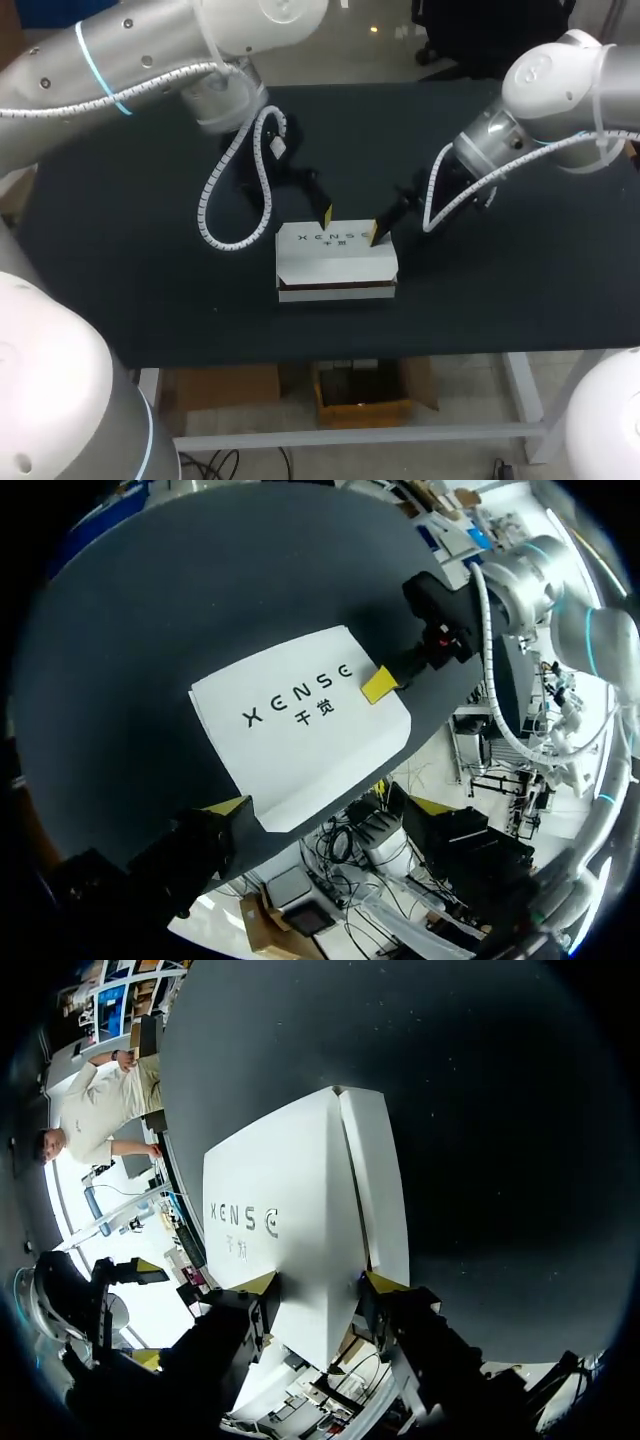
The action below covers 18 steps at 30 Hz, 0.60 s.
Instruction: Assemble the packaging by folding the flat box into shape, placing the metal phone stand inside, and closing the box properly
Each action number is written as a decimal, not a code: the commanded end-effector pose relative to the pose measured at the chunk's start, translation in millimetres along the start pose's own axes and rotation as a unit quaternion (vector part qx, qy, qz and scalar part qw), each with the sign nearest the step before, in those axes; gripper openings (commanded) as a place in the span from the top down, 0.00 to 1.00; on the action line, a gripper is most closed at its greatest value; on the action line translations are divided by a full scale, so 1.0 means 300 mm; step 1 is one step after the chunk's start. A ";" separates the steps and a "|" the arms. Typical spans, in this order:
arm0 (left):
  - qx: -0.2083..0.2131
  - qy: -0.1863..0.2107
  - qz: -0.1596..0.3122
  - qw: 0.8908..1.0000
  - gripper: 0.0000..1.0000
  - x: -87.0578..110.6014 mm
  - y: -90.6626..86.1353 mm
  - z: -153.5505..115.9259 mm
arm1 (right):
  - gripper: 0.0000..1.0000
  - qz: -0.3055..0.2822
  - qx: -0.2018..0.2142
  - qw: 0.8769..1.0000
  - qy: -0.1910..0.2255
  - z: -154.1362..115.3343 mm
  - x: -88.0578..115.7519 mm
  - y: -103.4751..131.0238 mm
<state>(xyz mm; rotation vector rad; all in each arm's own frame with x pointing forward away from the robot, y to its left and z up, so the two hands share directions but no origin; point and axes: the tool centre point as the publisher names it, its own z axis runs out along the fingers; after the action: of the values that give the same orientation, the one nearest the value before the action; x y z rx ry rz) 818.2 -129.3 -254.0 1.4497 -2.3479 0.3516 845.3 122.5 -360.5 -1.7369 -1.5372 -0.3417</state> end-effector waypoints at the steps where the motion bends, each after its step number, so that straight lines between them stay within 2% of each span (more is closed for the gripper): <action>1: -0.015 -0.059 0.075 0.995 0.00 0.042 -0.028 0.019 | 0.50 0.000 0.000 1.000 0.000 0.003 0.001 0.000; 3: -0.015 -0.089 0.123 0.988 0.00 0.051 -0.023 0.031 | 0.50 0.000 0.000 1.000 0.000 0.003 0.001 0.000; 6: -0.017 -0.117 0.163 0.979 0.00 0.057 -0.022 0.049 | 0.50 0.000 0.000 1.000 0.000 0.003 0.001 0.000; 8: -0.021 -0.147 0.195 0.970 0.00 0.057 -0.022 0.062 | 0.51 0.000 0.000 1.000 0.000 0.003 0.001 0.000; 12: -0.031 -0.207 0.248 0.946 0.00 0.056 -0.012 0.081 | 0.51 0.000 0.000 1.000 0.000 0.003 0.001 0.000; 13: -0.036 -0.234 0.267 0.934 0.00 0.057 -0.003 0.089 | 0.51 0.000 0.000 1.000 0.000 0.003 0.001 0.000; 14: -0.033 -0.249 0.276 0.928 0.00 0.058 0.004 0.096 | 0.51 0.000 0.000 1.000 0.000 0.003 0.001 0.000; 18: -0.022 -0.278 0.315 0.907 0.00 0.058 0.028 0.112 | 0.51 0.000 0.000 1.000 0.000 0.003 0.001 0.000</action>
<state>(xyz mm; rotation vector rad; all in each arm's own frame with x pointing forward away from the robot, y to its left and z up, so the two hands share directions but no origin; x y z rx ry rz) 804.7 -146.6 -273.5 0.9181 -2.8942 0.1729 845.2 122.5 -360.5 -1.7370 -1.5371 -0.3418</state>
